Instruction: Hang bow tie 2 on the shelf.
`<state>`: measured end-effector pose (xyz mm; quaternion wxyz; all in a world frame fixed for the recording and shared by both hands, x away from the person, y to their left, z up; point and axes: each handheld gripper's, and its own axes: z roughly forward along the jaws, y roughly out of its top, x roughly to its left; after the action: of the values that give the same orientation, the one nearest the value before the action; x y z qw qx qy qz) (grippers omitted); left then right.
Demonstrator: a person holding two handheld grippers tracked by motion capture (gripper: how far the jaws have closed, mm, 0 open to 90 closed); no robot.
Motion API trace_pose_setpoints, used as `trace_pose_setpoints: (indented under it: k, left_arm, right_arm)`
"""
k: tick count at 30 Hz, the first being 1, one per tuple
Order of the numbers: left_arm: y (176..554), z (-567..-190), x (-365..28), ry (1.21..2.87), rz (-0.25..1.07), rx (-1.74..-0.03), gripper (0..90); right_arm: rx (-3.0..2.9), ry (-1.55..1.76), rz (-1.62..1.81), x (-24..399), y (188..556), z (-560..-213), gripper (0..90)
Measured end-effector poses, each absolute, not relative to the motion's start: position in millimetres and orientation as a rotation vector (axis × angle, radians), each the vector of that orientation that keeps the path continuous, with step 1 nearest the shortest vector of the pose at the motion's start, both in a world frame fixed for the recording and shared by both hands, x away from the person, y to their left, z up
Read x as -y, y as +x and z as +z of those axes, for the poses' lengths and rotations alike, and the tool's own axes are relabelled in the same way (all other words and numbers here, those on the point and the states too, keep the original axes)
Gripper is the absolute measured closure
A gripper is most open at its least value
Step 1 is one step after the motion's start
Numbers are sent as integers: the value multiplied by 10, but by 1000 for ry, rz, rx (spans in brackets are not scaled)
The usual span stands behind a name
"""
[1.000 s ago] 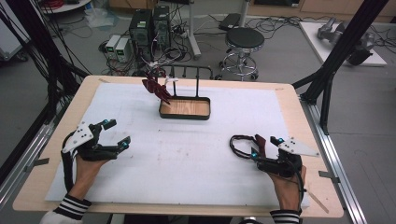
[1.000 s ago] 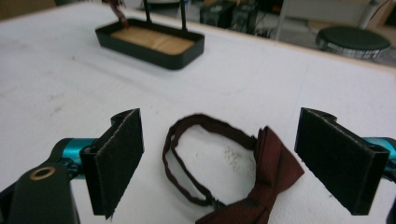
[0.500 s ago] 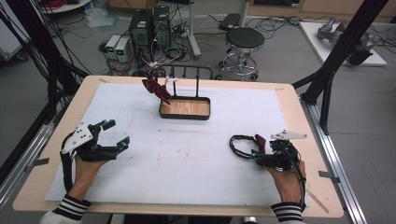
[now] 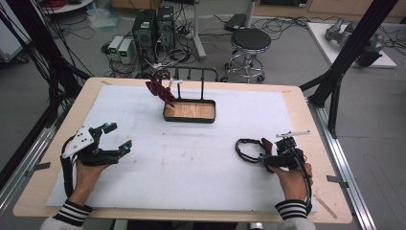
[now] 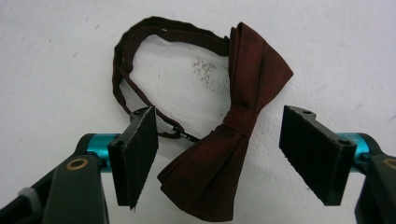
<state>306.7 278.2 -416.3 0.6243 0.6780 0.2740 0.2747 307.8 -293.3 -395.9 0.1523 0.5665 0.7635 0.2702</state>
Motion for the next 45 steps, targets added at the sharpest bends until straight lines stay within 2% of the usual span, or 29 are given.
trace_pose_setpoints:
  k: [25, 30, 35, 38, 45]
  left_arm:
    - [3076, -4176, -2782, 1564, 630, -632, 123]
    - [3079, -4180, -2777, 1566, 629, -630, 123]
    - [3079, -4181, -2777, 1567, 628, -630, 123]
    - [3079, -4182, -2776, 1566, 628, -630, 123]
    - [3078, -4182, -2777, 1566, 629, -630, 123]
  right_arm:
    - [-2240, 1787, 733, 3032, 3355, -4092, 498]
    - [-2252, 1793, 715, 3021, 3380, -4106, 561]
    - [-2271, 1805, 695, 3018, 3400, -4125, 688]
    - [-2281, 1800, 680, 3011, 3408, -4130, 732]
    - [-2290, 1776, 677, 2996, 3396, -4112, 769]
